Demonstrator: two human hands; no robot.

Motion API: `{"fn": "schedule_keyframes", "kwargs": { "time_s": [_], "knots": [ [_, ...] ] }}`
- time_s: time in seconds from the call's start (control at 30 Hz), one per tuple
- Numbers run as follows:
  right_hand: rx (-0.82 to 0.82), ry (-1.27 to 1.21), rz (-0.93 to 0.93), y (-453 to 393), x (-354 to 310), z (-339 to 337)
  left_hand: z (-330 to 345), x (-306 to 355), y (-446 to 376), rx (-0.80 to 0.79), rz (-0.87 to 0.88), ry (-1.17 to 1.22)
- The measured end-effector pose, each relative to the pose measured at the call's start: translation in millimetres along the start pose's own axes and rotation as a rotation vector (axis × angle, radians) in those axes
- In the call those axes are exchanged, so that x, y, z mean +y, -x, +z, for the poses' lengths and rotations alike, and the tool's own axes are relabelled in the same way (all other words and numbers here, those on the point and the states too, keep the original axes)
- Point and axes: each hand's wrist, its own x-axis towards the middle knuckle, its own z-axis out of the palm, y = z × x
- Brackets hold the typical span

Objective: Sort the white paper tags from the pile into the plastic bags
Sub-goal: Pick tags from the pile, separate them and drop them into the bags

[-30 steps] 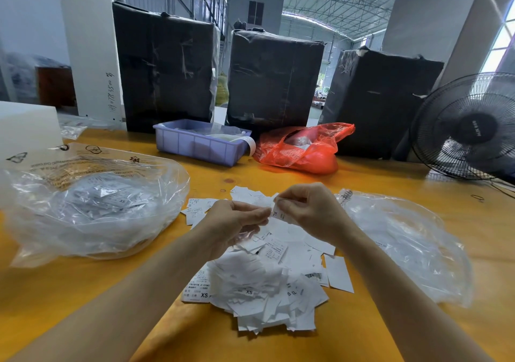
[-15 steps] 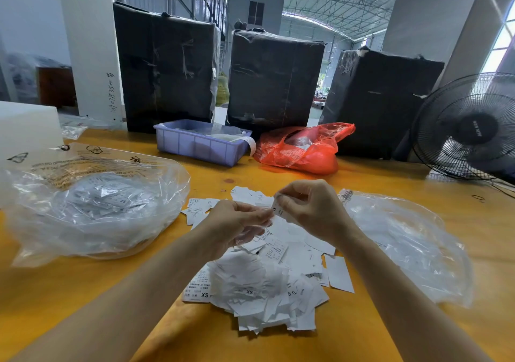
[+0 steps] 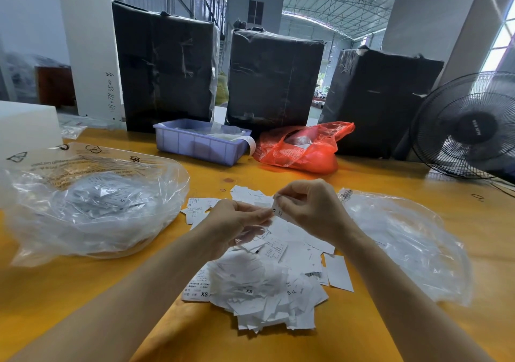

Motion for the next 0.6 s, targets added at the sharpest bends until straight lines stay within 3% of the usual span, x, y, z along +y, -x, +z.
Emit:
{"fn": "schedule_keyframes", "kwargs": {
  "time_s": [0.23, 0.6],
  "knots": [
    [-0.038, 0.061, -0.050, 1.0, 0.4, 3.5, -0.6, -0.8, -0.3, 0.020, 0.010, -0.032],
    [-0.179, -0.222, 0.213, 1.6, 0.4, 0.0, 1.5, 0.0, 2.2, 0.032, 0.055, -0.122]
  ]
}}
